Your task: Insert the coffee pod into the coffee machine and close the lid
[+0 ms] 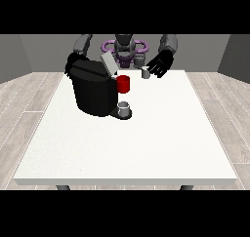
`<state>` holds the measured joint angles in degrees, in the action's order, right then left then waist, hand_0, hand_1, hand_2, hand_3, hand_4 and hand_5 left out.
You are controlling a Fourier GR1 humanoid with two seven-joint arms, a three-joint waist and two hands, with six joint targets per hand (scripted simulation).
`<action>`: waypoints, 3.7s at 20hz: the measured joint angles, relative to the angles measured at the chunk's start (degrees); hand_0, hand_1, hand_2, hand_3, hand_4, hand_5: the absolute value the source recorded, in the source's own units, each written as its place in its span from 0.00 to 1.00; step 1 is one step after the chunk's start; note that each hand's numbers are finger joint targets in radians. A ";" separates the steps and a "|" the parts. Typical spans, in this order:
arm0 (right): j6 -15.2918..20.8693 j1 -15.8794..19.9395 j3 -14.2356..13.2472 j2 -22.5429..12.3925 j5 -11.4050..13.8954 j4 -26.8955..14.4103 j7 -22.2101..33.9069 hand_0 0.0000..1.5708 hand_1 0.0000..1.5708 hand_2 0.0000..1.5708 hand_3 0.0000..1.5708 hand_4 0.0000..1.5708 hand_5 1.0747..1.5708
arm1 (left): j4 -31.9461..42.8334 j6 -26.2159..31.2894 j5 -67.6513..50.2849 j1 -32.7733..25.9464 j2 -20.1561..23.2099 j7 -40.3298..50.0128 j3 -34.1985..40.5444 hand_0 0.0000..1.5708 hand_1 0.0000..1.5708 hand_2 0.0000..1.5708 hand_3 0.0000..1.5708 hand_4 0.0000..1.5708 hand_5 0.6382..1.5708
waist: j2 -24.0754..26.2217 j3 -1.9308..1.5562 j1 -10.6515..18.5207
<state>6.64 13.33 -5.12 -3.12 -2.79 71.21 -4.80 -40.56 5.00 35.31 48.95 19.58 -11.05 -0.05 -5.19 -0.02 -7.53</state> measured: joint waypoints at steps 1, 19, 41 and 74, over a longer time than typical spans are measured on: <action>0.27 0.37 0.23 0.24 0.25 -0.08 -0.25 0.00 0.00 0.00 0.00 0.29 1.00 | -0.21 0.46 -0.06 0.71 0.25 0.03 0.30 0.80 0.80 0.85 0.82 0.34 1.00 | -0.31 0.00 -0.16; 1.34 3.64 6.10 2.38 1.75 6.62 1.68 0.00 0.00 0.00 0.00 0.32 1.00 | 2.48 3.49 -0.98 13.78 7.18 3.92 7.19 0.81 0.81 0.85 0.81 0.33 1.00 | -5.29 0.01 -8.34; 2.85 5.77 2.68 0.58 1.47 7.40 1.86 0.00 0.00 0.00 0.00 0.32 1.00 | 3.89 3.48 1.24 17.46 5.16 4.11 6.55 0.75 0.75 0.80 0.76 0.32 1.00 | -8.68 0.01 -8.52; 2.30 4.76 1.32 -0.27 0.08 8.31 2.11 0.00 0.00 0.00 0.00 0.26 1.00 | 5.63 3.40 4.15 17.74 5.48 2.96 6.46 0.67 0.67 0.71 0.61 0.23 1.00 | -9.64 -0.06 -8.81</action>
<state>8.95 18.09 -3.80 -3.38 -2.72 79.52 -2.69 -34.93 8.40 39.47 66.69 25.06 -8.10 6.41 -14.83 -0.08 -16.34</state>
